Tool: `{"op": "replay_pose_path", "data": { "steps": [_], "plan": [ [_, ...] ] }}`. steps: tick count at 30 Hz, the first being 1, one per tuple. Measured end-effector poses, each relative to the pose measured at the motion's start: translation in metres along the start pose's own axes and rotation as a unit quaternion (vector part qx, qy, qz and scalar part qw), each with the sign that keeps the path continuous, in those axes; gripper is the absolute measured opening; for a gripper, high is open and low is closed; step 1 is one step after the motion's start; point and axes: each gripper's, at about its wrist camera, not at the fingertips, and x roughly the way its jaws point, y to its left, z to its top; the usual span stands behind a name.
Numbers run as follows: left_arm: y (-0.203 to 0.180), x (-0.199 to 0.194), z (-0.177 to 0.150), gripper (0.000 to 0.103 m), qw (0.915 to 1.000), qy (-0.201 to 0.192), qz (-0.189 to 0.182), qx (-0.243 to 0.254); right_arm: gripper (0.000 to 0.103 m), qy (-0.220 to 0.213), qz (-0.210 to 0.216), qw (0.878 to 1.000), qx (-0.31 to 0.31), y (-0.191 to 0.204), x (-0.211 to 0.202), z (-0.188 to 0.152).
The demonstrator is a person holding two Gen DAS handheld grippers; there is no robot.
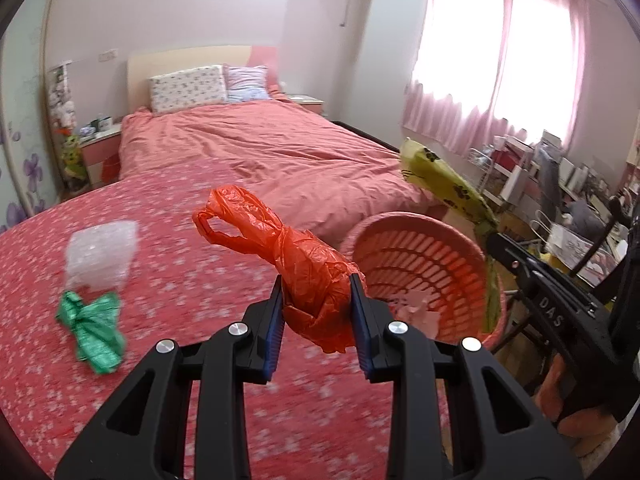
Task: Collect trash
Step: 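Carry both bags over the orange basket and open both tools to drop them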
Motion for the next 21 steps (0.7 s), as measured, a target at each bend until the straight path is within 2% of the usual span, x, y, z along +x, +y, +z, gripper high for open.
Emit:
{"op": "replay_pose_path", "data": {
  "steps": [12, 21],
  "plan": [
    [-0.036, 0.029, 0.007, 0.031, 0.9988, 0.009, -0.047, 0.013, 0.008, -0.005, -0.020, 0.999, 0.029, -0.033, 0.005, 0.003],
    [-0.058, 0.045, 0.010, 0.031, 0.9975, 0.014, -0.063, 0.029, 0.008, -0.005, -0.028, 0.999, 0.039, -0.047, 0.015, 0.006]
  ]
}}
